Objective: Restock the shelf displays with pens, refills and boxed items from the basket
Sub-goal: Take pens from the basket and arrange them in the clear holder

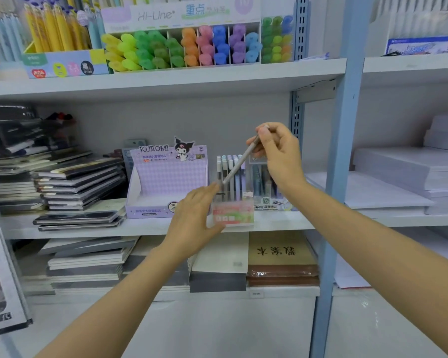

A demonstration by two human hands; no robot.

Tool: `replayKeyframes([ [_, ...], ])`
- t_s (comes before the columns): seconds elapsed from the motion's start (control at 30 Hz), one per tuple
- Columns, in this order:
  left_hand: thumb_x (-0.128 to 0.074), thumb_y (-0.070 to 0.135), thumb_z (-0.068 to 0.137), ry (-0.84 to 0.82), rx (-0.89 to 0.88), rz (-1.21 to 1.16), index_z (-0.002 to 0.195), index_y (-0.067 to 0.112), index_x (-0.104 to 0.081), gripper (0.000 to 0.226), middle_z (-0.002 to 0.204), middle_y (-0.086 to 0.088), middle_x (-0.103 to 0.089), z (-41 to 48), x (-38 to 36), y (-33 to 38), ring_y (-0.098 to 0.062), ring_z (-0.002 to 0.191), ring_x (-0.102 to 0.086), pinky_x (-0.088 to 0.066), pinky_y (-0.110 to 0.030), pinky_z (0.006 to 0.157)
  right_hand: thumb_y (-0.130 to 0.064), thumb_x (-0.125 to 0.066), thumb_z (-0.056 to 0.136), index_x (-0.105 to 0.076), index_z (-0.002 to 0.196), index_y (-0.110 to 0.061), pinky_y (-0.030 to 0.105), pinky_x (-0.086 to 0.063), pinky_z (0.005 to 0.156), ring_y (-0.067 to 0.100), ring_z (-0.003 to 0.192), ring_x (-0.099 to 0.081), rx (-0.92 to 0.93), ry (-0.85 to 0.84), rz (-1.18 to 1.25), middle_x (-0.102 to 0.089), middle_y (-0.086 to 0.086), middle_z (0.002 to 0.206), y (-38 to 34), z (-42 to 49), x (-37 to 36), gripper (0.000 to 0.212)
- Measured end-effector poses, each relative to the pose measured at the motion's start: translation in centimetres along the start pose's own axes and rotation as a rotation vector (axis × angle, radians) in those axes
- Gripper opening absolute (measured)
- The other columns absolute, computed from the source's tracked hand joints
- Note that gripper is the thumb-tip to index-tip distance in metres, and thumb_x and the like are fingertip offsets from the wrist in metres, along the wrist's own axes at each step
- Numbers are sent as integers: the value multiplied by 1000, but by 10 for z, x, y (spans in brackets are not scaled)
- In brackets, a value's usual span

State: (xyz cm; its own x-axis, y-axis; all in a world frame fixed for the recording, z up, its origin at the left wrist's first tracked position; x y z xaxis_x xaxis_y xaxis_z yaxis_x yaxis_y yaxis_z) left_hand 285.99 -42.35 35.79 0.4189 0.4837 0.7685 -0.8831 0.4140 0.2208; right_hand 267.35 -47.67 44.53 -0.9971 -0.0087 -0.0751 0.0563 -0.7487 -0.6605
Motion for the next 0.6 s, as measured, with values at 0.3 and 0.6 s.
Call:
replayKeyframes([
  [0.3, -67, 23, 85, 4, -69, 195, 154, 16, -18, 85, 160, 2, -20, -5, -20, -9, -19, 146, -20, -26, -36, 115, -14, -52, 99, -63, 98, -5, 36, -59, 75, 21, 82, -70, 3, -152, -259, -72, 10, 85, 44, -7, -24, 14],
  [0.6, -65, 20, 85, -4, -53, 170, 155, 17, -14, 86, 162, 2, -13, -8, -26, -10, -18, 147, -17, -24, -37, 116, -17, -56, 97, -53, 110, -15, 46, -56, 71, 27, 71, -65, 78, -282, -397, -69, 7, 81, 50, -4, -41, 14],
])
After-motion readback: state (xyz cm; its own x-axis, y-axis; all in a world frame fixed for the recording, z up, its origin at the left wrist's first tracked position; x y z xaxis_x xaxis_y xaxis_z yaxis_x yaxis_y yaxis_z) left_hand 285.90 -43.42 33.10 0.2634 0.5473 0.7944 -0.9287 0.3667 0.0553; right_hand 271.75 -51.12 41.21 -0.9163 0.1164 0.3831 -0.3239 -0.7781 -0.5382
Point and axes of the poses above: each hand's wrist, its own z-axis towards the middle knuckle, its own x-axis out of the back of the hand, y = z × x, the point moved 3 cm from there along z, towards the middle knuckle
